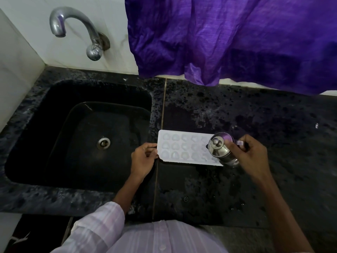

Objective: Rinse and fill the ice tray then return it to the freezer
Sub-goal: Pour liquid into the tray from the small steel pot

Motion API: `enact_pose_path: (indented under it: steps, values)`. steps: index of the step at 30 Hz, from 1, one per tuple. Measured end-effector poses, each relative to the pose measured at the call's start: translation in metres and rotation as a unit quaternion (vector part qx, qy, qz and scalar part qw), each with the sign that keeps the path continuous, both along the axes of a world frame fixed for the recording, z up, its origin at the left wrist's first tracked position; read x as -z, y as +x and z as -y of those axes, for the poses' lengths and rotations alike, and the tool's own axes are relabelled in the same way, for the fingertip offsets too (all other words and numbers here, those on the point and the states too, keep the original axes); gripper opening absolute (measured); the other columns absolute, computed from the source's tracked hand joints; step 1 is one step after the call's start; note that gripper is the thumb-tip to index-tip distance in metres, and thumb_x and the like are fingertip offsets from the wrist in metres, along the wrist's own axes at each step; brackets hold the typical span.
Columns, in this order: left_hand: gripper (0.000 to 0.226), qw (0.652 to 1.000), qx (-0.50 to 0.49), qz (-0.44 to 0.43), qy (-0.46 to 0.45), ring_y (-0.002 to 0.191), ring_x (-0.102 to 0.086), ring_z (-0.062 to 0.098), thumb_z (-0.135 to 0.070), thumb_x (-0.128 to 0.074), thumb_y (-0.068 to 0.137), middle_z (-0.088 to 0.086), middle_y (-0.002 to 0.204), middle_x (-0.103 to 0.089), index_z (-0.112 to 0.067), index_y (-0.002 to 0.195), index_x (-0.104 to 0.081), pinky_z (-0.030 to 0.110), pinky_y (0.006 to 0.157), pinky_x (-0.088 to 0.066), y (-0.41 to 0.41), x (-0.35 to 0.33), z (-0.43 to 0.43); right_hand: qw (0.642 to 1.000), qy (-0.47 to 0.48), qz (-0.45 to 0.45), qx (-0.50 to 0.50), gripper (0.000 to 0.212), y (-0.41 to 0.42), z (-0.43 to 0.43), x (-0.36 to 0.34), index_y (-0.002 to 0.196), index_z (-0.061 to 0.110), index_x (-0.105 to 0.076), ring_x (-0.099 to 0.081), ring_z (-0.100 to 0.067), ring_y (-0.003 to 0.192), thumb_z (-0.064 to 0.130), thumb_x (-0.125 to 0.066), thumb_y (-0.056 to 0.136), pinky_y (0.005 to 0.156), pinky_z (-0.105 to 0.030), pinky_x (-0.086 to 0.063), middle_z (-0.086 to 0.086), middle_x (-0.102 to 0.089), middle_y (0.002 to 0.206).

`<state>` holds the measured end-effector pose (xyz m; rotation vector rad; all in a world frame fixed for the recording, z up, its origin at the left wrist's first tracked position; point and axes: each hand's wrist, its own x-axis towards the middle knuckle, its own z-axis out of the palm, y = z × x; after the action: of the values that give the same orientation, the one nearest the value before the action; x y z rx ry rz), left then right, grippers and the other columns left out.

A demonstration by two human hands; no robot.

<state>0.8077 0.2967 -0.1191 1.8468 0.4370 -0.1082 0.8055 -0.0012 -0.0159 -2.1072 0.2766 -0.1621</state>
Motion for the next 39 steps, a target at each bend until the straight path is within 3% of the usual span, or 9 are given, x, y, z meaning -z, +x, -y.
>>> enact_pose_path:
  steps: [5,13,22,33,39]
  values:
    - [0.018,1.0,0.003,0.002,0.006,0.077,-0.074,0.006,-0.004,-0.066,0.094,-0.003,0.089,-0.075,-0.009,0.109,-0.072,0.019,0.078,-0.059,0.001,0.0,-0.001,1.0,0.003,-0.003,-0.008,0.043,0.003,-0.012,0.003,0.062,0.014,-0.042,-0.031,-0.005,0.054,0.024,-0.079,0.082,0.05,-0.014,-0.033,0.001,-0.038,0.062]
    - [0.019,1.0,0.009,0.003,0.004,0.077,-0.075,0.007,-0.005,-0.066,0.093,-0.002,0.09,-0.076,-0.01,0.11,-0.072,0.031,0.084,-0.061,0.001,0.004,-0.001,0.999,-0.001,0.004,-0.038,0.047,0.008,-0.031,0.003,0.065,0.006,-0.041,-0.031,-0.006,0.054,0.029,-0.079,0.082,0.054,-0.024,-0.033,0.004,-0.037,0.059]
    - [0.019,1.0,0.012,0.007,-0.002,0.079,-0.074,0.007,-0.004,-0.065,0.094,-0.002,0.092,-0.075,-0.01,0.11,-0.071,0.029,0.083,-0.061,0.001,0.004,-0.002,0.998,0.002,0.012,-0.059,0.046,0.018,-0.053,0.001,0.063,0.011,-0.041,-0.031,-0.006,0.052,0.029,-0.079,0.082,0.051,-0.016,-0.033,0.005,-0.036,0.056]
    - [0.019,1.0,0.013,0.004,-0.005,0.078,-0.074,0.009,-0.004,-0.066,0.093,0.001,0.092,-0.076,-0.01,0.109,-0.072,0.035,0.085,-0.061,0.002,0.005,-0.003,0.997,-0.006,0.039,-0.062,0.046,0.043,-0.064,-0.003,0.065,0.005,-0.042,-0.031,-0.006,0.051,0.027,-0.079,0.082,0.05,-0.015,-0.03,0.004,-0.036,0.058]
    - [0.018,1.0,0.014,0.004,0.0,0.077,-0.074,0.007,-0.004,-0.066,0.093,-0.001,0.09,-0.075,-0.01,0.108,-0.072,0.029,0.083,-0.061,0.002,0.004,-0.003,0.997,-0.005,0.047,-0.061,0.046,0.052,-0.065,-0.004,0.063,0.012,-0.041,-0.031,-0.006,0.053,0.028,-0.079,0.082,0.051,-0.017,-0.031,0.003,-0.036,0.058]
